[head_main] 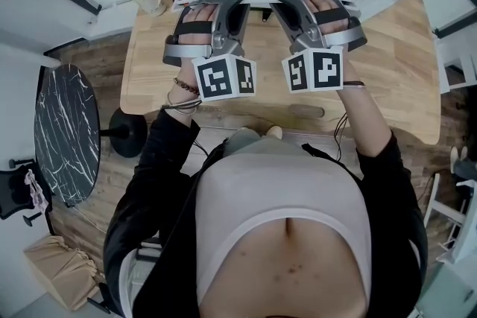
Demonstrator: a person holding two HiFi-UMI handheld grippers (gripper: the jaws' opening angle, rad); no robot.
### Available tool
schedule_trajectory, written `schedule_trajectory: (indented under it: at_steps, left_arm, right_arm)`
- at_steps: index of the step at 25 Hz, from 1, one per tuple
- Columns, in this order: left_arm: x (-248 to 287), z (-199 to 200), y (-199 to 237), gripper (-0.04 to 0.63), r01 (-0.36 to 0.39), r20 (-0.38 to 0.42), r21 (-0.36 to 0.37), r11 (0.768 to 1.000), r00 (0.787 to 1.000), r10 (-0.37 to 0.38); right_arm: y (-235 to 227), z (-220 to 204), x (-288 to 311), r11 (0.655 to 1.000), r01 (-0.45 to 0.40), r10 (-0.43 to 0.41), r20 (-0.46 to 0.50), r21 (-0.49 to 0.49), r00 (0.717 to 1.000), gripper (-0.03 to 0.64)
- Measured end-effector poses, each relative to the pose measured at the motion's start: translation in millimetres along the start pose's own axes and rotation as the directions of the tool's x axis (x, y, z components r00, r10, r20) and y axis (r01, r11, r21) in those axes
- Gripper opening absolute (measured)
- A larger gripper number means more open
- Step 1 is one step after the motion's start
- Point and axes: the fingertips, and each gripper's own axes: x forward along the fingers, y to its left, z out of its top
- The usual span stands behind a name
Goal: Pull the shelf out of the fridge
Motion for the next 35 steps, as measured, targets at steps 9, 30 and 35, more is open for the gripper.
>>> schedule_trajectory:
  at_steps: [9,30,35]
  left_arm:
    - [-24.7,-9.2,-10.8,0.061,0.027,0.003,-0.054,0.998,1.000,-0.027]
    - [-202.0,-44.0,-18.2,0.064,0.023,0.059,-0.021,1.000,0.998,-0.021]
    - [-223.4,-49.6,-19.5,0.064,0.018,0.061,-0.013,1.000,0.998,-0.017]
  right_arm:
    - [17.6,20.6,-11.5,0.999,-0.019,0.019,-0.008,0.028,1.000,0.058]
    - [58.8,171.7,-103.7,0.998,0.021,-0.018,-0.047,0.060,0.999,0.058]
    - [64.7,190.7,-113.6,0.998,0.017,-0.014,-0.045,0.067,0.999,0.058]
